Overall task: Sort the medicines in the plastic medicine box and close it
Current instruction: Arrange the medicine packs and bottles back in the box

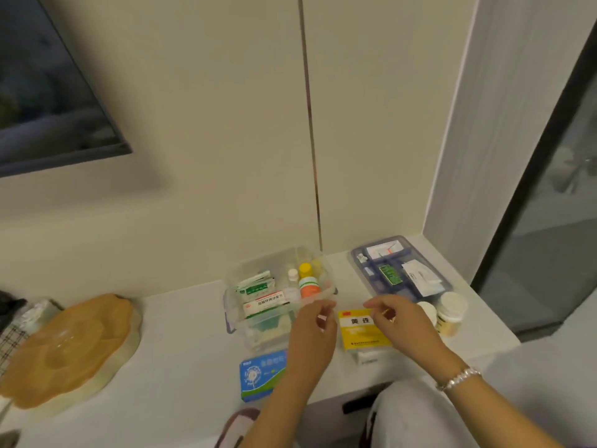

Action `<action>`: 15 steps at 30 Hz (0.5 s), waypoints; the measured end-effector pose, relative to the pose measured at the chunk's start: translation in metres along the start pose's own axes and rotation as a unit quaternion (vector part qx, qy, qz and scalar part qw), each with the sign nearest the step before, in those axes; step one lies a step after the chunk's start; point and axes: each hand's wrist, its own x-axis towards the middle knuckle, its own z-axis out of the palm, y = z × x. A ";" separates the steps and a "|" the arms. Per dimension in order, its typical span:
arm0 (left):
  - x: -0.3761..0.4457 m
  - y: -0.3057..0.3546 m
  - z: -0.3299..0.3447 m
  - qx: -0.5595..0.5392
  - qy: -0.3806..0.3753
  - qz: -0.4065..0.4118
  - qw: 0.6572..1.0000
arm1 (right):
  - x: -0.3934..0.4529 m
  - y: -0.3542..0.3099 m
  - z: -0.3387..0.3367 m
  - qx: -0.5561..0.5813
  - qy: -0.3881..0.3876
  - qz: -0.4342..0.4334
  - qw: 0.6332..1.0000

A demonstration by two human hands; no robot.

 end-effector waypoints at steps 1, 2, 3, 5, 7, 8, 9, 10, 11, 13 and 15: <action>-0.002 -0.001 0.007 -0.009 -0.002 -0.015 1.000 | 0.000 0.007 -0.003 -0.022 0.008 0.016 1.000; -0.003 -0.002 0.015 -0.015 -0.007 -0.029 0.999 | 0.000 0.015 -0.005 -0.046 0.014 0.031 0.998; -0.004 -0.003 0.022 -0.015 -0.014 -0.043 0.999 | 0.000 0.021 -0.007 -0.067 0.016 0.046 0.997; -0.004 -0.008 0.031 0.002 -0.033 -0.072 0.997 | -0.001 0.029 -0.009 -0.097 0.013 0.075 0.992; -0.003 -0.012 0.040 0.017 -0.058 -0.103 0.993 | -0.002 0.037 -0.009 -0.110 0.004 0.096 0.989; -0.003 -0.014 0.043 0.015 -0.069 -0.119 0.990 | -0.002 0.040 -0.008 -0.118 -0.001 0.103 0.988; -0.003 -0.015 0.047 0.010 -0.084 -0.138 0.987 | -0.003 0.043 -0.007 -0.126 -0.003 0.109 0.986; -0.004 -0.016 0.050 0.000 -0.096 -0.161 0.982 | -0.004 0.046 -0.007 -0.133 -0.003 0.112 0.985; -0.005 -0.017 0.051 -0.018 -0.102 -0.185 0.977 | -0.004 0.047 -0.007 -0.139 -0.001 0.114 0.984; -0.006 -0.019 0.054 -0.070 -0.106 -0.222 0.967 | -0.005 0.050 -0.007 -0.142 0.005 0.117 0.983; -0.006 -0.020 0.054 -0.109 -0.101 -0.239 0.960 | -0.005 0.051 -0.006 -0.124 0.001 0.121 0.985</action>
